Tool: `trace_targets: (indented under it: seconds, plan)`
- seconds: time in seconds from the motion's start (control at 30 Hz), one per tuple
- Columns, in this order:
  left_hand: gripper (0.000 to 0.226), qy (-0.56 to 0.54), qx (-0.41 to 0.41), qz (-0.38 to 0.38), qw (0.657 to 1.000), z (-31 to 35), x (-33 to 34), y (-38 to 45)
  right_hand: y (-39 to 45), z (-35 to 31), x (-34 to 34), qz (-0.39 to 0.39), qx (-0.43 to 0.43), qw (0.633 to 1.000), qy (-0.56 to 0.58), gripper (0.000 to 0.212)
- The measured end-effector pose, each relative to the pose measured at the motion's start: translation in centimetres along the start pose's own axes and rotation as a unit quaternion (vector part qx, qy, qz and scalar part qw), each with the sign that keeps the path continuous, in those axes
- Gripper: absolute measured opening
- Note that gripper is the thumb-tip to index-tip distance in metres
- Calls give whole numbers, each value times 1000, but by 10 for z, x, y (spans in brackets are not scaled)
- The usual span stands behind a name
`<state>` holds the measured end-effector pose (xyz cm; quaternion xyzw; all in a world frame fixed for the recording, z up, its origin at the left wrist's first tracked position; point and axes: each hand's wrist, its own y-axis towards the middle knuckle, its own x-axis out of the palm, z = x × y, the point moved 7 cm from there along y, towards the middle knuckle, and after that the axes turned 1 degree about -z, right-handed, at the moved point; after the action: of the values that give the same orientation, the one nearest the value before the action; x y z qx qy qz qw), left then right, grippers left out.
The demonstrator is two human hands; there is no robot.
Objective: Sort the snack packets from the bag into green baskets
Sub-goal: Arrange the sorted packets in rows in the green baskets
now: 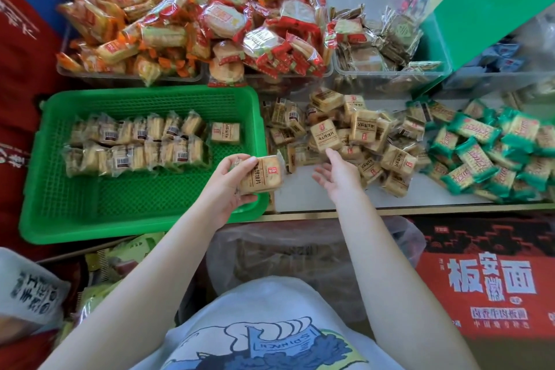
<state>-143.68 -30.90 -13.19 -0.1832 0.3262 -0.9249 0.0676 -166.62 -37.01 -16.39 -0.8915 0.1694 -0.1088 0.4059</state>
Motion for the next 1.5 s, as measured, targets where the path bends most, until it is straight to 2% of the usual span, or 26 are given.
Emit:
trace_targets:
  seconds: [0.03,0.17,0.3,0.4,0.53,0.6,0.7,0.8,0.9,1.0,1.07,1.13,1.23,1.33,1.43,1.5]
  plan:
    - [17,-2,-2,2,1000,-1,-1,1,11,0,1,15,13,1000,17,18]
    - [19,2,-13,21,1000,-3,-6,3,42,5,8,73,56,994,61,45]
    - [13,12,-16,38,999,0,-16,5,47,10,10,113,51,988,87,41]
    - [11,9,-16,36,999,1,-21,5,49,13,5,111,38,989,89,35]
    - [17,8,-14,16,1000,0,-21,3,44,18,3,67,67,991,90,29]
    - [15,3,-12,11,1000,0,-20,1,32,16,7,35,72,993,89,20]
    - [10,-7,-11,9,1000,0,-20,0,-8,7,17,-38,45,996,66,6]
    - [8,-4,-7,5,1000,0,-24,-2,-51,-3,25,-145,-20,988,56,8]
    - [13,-6,-11,7,1000,-1,-29,-5,-83,-4,39,-227,-80,968,-74,14]
    - [32,0,-27,-1,1000,-2,-31,-12,-105,1,58,-234,-131,934,-235,18]
    - [52,10,-33,-20,999,-3,-32,-18,-115,5,74,-228,-162,915,-289,22]
    - [62,25,-17,-29,999,0,-38,-23,-122,12,92,-234,-195,898,-317,22]
    - [61,29,17,25,999,10,-62,-31,-126,24,117,-257,-210,876,-351,23]
    - [56,51,52,149,986,14,-105,-39,-114,35,140,-242,-182,872,-384,32]
    - [52,150,102,252,950,17,-148,-47,-83,43,166,-193,-132,899,-369,45]
    - [61,277,112,266,917,21,-162,-46,-64,47,187,-172,-110,899,-388,55]
